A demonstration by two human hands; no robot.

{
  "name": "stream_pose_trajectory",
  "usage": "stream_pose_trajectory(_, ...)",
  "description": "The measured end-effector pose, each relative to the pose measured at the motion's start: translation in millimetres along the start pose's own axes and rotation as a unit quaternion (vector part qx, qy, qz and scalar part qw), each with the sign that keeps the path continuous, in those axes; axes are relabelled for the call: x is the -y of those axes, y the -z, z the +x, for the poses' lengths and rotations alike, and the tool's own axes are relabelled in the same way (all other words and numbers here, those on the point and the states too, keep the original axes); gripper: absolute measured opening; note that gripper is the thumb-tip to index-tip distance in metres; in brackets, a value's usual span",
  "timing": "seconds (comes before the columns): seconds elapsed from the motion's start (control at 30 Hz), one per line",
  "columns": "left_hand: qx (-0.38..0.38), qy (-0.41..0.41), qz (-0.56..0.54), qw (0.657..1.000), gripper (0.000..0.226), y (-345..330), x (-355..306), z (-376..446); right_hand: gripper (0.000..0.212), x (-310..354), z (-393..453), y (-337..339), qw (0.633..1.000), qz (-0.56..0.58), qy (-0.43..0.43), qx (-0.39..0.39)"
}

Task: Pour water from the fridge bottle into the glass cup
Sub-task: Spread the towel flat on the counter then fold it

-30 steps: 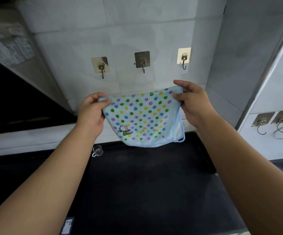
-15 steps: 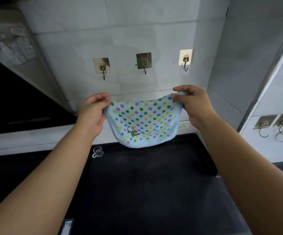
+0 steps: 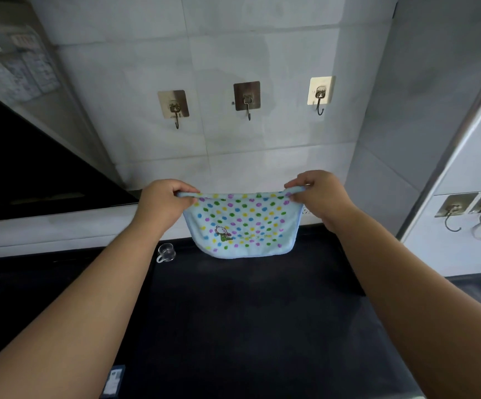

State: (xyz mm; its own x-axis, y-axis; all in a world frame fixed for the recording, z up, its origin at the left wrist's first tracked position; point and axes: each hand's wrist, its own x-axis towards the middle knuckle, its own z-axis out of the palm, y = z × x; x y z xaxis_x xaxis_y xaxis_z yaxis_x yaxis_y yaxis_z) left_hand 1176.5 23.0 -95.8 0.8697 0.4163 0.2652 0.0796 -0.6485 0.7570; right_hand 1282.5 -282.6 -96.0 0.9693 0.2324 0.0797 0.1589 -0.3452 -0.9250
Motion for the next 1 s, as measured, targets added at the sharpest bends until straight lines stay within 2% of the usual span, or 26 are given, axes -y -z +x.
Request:
stream_pose_trajectory(0.17, -0.016, -0.029, 0.075, 0.997, 0.009, -5, 14, -3, 0.021, -15, 0, -7, 0.999, -0.027, -0.024, -0.011)
stream_pose_trajectory(0.3, 0.058, -0.013, 0.141, 0.988, 0.003, -10, 26, -5, 0.019, -29, 1, -12, 0.997, -0.075, -0.015, -0.002)
stream_pose_trajectory(0.5, 0.116, 0.139, 0.036, 0.983, 0.005, -31, 41, -17, 0.011, -60, -1, -23, 0.986, -0.154, -0.044, 0.042)
stream_pose_trajectory(0.63, 0.114, 0.162, 0.023, 0.980, 0.008, -48, 49, -25, 0.010, -75, -3, -31, 0.982, -0.149, -0.095, 0.061)
stream_pose_trajectory(0.7, 0.106, 0.159, 0.004, 0.982, 0.010, -53, 54, -27, 0.012, -81, -5, -34, 0.987, -0.099, -0.115, 0.061)
stream_pose_trajectory(0.77, 0.084, 0.137, -0.012, 0.987, 0.016, -56, 59, -27, 0.013, -86, -6, -36, 0.993, -0.072, -0.091, 0.037)
stream_pose_trajectory(0.9, 0.034, 0.078, 0.036, 0.996, 0.016, -61, 65, -41, 0.006, -91, -18, -38, 0.995, -0.077, -0.062, -0.009)
stream_pose_trajectory(1.0, 0.044, 0.080, 0.047, 0.995, 0.019, -70, 79, -68, 0.009, -110, -39, -43, 0.993, -0.097, -0.067, 0.003)
